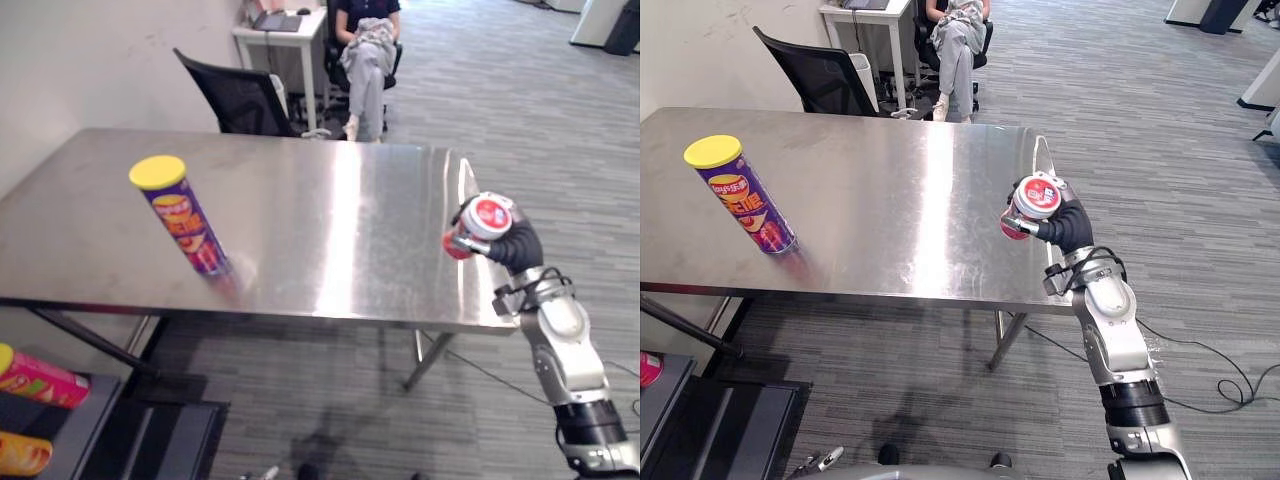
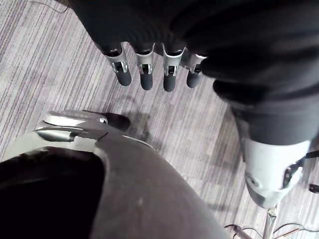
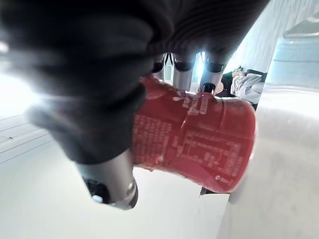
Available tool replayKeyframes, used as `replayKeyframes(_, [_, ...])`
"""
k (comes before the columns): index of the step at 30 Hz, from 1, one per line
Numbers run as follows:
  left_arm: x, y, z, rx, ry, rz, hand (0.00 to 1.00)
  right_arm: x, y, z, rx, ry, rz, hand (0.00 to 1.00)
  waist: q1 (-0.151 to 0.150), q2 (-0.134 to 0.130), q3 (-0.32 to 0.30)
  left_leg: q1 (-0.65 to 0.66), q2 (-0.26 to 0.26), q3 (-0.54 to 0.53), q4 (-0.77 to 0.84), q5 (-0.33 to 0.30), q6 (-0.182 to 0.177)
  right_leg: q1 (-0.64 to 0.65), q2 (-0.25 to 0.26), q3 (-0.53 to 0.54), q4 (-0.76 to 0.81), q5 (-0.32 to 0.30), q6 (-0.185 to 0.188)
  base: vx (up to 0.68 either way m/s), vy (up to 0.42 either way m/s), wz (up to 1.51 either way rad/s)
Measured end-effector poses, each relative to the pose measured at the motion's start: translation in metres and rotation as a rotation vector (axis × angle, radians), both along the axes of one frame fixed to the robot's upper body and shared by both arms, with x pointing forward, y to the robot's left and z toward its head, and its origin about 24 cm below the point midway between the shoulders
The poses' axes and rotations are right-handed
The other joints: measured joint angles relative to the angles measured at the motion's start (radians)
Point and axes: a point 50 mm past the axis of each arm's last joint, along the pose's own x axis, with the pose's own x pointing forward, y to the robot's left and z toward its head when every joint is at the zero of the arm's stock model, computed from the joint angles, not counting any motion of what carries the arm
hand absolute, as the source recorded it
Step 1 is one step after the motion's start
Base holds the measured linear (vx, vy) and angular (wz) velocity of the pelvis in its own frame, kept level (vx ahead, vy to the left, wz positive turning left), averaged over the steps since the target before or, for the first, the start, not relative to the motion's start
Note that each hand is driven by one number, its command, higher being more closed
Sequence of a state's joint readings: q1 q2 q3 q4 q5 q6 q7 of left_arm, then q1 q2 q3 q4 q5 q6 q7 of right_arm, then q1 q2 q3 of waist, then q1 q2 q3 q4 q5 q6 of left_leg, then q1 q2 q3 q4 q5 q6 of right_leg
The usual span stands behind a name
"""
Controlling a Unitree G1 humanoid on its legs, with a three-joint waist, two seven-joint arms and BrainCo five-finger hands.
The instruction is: Put the gum and the chips on the shelf.
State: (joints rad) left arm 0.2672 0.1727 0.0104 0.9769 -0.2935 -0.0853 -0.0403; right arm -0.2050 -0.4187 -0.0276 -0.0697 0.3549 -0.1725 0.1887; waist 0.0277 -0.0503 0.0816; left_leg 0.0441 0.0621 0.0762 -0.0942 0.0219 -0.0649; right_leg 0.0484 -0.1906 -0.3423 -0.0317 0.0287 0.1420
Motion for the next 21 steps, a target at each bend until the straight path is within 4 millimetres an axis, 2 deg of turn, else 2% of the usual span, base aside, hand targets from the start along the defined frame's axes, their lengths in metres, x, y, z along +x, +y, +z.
replayKeyframes(7, [-0.002, 0.000, 0.000, -0.002, 0.000, 0.028, 0.00, -0.008, -0.014, -0.011, 0.024, 0.038, -0.084, 1.00, -0.003, 0.001, -0.001, 0.007, -0.001, -0.010, 0.002, 0.001, 0.000, 0.006, -0.005, -0.008, 0.025, -0.017, -0.002, -0.01, -0.002, 0.05])
replayKeyframes(11, [-0.002, 0.002, 0.000, 0.017, -0.007, 0.043, 0.00, -0.019, -0.028, -0.012, 0.051, 0.026, -0.167, 1.00, -0.009, -0.001, 0.001, -0.009, -0.005, -0.046, 0.037, -0.006, -0.001, -0.035, -0.034, -0.024, 0.161, -0.091, -0.005, 0.00, -0.006, 0.23])
replayKeyframes(19, [-0.003, 0.002, 0.001, 0.000, -0.023, 0.099, 0.00, -0.026, -0.030, -0.019, 0.103, 0.021, -0.217, 1.00, -0.008, -0.002, 0.013, -0.044, 0.007, -0.066, 0.121, -0.039, -0.023, -0.064, -0.044, -0.017, 0.267, -0.167, -0.018, -0.06, -0.035, 0.08])
replayKeyframes(21, [-0.003, 0.002, 0.001, -0.007, -0.029, 0.111, 0.00, -0.030, -0.033, -0.016, 0.102, 0.002, -0.230, 1.00, -0.006, 0.001, 0.034, -0.044, 0.013, -0.067, 0.131, -0.045, -0.021, -0.065, -0.042, -0.015, 0.277, -0.170, -0.018, -0.09, -0.043, -0.01])
